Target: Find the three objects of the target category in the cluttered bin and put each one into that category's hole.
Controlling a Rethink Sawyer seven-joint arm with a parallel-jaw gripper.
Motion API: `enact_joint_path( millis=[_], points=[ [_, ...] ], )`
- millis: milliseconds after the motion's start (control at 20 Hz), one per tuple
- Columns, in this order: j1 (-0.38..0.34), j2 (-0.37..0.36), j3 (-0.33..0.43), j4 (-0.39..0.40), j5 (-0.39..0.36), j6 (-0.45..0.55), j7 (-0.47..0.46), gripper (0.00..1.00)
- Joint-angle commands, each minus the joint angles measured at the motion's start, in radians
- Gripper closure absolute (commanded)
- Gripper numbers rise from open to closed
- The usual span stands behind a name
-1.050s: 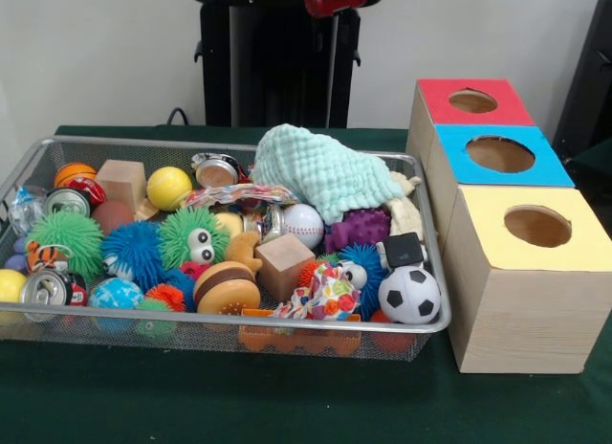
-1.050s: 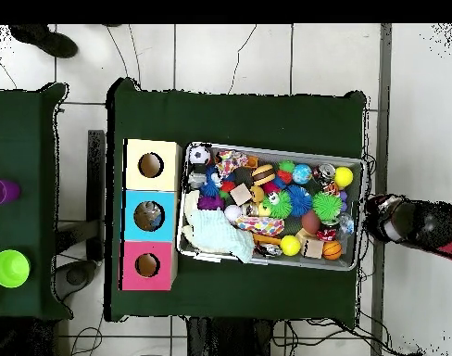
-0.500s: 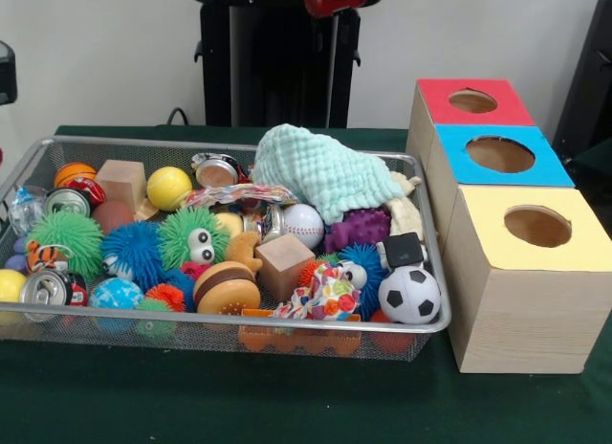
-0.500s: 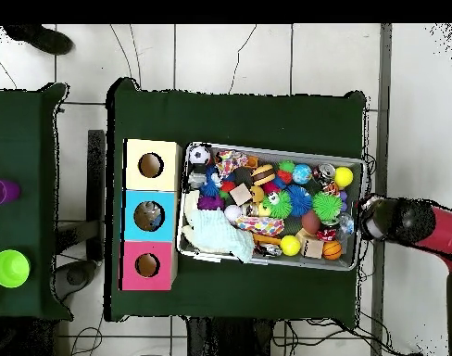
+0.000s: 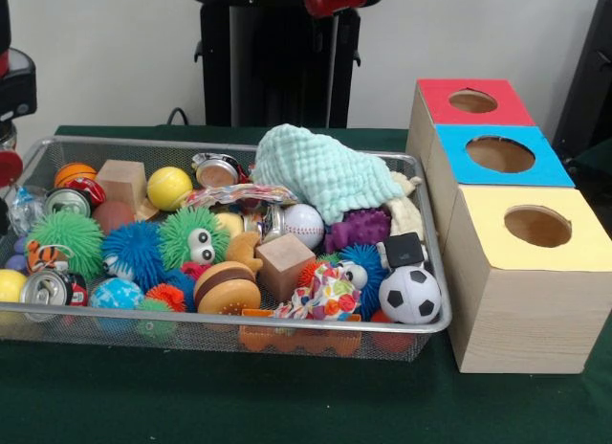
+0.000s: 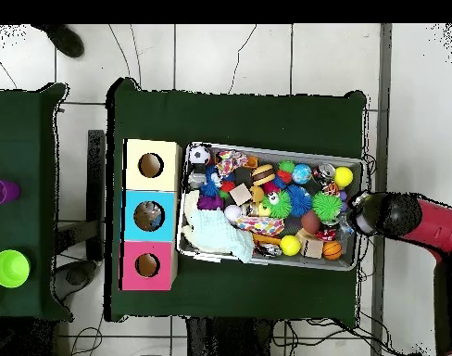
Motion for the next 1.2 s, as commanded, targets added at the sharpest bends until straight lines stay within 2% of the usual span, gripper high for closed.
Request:
enact_joint_path(
  millis=[50,550,650,800,850,1000,1200],
  points=[
    [0.006,0.122,0.006,-0.03,0.032,-0.037,0.032,0.0],
    [-0.04,0.134,0.036,-0.045,0.06,-0.065,-0.034,0.0],
    [-0.054,0.106,0.046,-0.026,0.08,-0.045,-0.055,0.0],
    [-0.063,-0.017,0.032,0.052,0.109,0.013,-0.077,0.0],
    [-0.064,-0.035,0.026,0.06,0.116,0.031,-0.082,0.0],
    [-0.073,-0.075,0.012,0.074,0.121,0.065,-0.108,0.0],
    [-0.077,-0.074,-0.002,0.094,0.103,0.044,-0.115,0.0]
  ],
)
